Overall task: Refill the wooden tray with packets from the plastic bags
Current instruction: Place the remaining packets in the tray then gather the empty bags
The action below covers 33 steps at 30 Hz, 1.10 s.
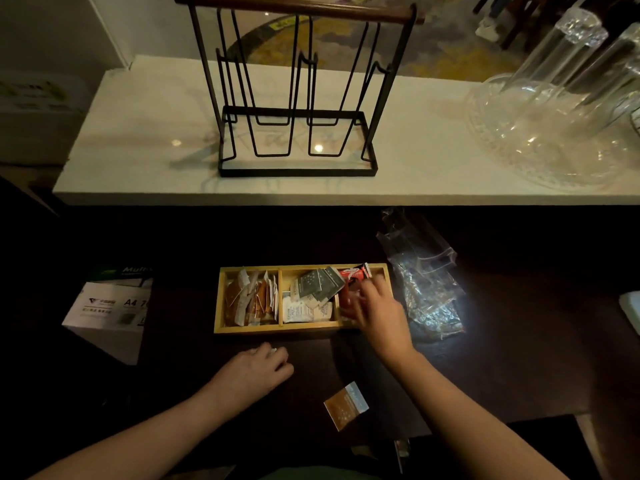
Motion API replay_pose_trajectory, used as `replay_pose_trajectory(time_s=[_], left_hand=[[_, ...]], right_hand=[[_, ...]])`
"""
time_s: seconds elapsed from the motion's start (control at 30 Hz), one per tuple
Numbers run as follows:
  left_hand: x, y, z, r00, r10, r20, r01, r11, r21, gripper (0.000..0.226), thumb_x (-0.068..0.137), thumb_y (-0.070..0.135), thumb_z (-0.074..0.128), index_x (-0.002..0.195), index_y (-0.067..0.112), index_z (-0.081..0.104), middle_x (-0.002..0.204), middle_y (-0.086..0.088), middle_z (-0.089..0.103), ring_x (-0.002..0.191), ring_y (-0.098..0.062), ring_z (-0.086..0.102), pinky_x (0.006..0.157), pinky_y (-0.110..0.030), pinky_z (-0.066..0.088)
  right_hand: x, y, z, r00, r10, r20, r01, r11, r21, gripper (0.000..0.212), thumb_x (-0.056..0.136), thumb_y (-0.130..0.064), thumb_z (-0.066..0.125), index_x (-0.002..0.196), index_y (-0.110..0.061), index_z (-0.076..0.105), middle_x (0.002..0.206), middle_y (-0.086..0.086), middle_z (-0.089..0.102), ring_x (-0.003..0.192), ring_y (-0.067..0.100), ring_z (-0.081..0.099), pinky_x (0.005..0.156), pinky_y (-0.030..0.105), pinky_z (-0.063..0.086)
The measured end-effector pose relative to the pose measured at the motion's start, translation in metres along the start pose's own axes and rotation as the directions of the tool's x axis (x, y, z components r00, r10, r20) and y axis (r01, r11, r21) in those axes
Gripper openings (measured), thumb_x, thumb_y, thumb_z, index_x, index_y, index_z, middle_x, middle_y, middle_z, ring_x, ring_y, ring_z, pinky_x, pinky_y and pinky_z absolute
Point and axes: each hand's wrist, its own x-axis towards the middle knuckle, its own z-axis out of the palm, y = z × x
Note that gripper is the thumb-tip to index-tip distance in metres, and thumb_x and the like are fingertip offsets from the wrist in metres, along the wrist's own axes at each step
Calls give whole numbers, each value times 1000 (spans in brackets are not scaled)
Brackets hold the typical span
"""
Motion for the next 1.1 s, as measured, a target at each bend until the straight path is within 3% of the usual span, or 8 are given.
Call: replay_pose_trajectory(time_s=[0.2, 0.37, 0.5, 0.63, 0.73, 0.8, 0.87, 1.1], left_hand=[[-11, -9, -18, 915, -211, -342, 15, 868, -496, 33, 89, 12, 55, 117, 29, 50, 116, 12, 52, 99, -6, 56, 76, -16, 47], [-12, -27, -54, 772, -623, -126, 49, 256, -966, 18, 88, 6, 59, 99, 20, 57, 100, 11, 61, 83, -4, 63, 59, -17, 52], [-18, -41, -59, 767, -635, 90, -43, -191, -981, 25, 87, 7, 62, 111, 9, 57, 102, -10, 71, 78, -26, 72, 58, -34, 59], [-24, -41, -62, 777, -605, 171, -58, -340, -939, 24, 87, 9, 62, 110, 9, 57, 93, -13, 74, 66, -23, 74, 49, -29, 57], [-26, -38, -62, 786, -583, 206, -43, -384, -922, 22, 88, 10, 61, 110, 9, 57, 88, -12, 75, 61, -19, 73, 45, -26, 56], [-27, -36, -62, 796, -566, 215, -27, -388, -921, 21, 90, 9, 58, 111, 7, 56, 88, -14, 75, 60, -20, 73, 44, -26, 55], [-26, -33, -63, 819, -532, 216, -27, -412, -911, 22, 92, 9, 54, 114, 4, 54, 91, -18, 73, 63, -22, 73, 46, -28, 55], [-32, -28, -69, 868, -461, 187, -35, -431, -902, 21, 92, 4, 50, 112, 2, 57, 85, -10, 69, 69, -19, 67, 60, -30, 53]], right_hand=[[-64, 12, 13, 767, -314, 559, 430, 899, -86, 49, 79, -46, 41, 120, -21, 48, 122, 3, 54, 106, 22, 57, 81, 35, 53], [-83, 28, 43, 746, -288, 600, 493, 845, -208, 39, 73, -25, 70, 111, -22, 59, 105, -2, 66, 92, 16, 65, 76, 26, 56], [-75, 30, 48, 732, -134, 668, 311, 938, -154, 30, 90, -21, 56, 119, -17, 60, 120, 7, 60, 111, 24, 56, 92, 33, 48], [-56, 9, 31, 790, 110, 604, -218, 970, 109, 25, 84, -38, 66, 103, -22, 64, 98, -5, 64, 89, 9, 61, 84, 27, 49], [-31, -25, 7, 748, 210, 630, -626, 538, 564, 19, 89, -28, 60, 102, -14, 64, 91, -1, 68, 78, 10, 64, 77, 31, 54], [-14, -46, -3, 735, 147, 662, -671, 296, 680, 27, 91, -26, 58, 108, -5, 64, 95, 7, 70, 81, 16, 66, 74, 29, 53], [-3, -67, -6, 731, 112, 673, -679, 223, 700, 29, 91, -25, 59, 111, -4, 64, 95, 5, 72, 84, 16, 67, 74, 27, 54], [14, -103, 13, 760, 191, 621, -634, 430, 643, 26, 85, -12, 67, 111, -6, 62, 107, 15, 68, 88, 22, 66, 70, 29, 55]])
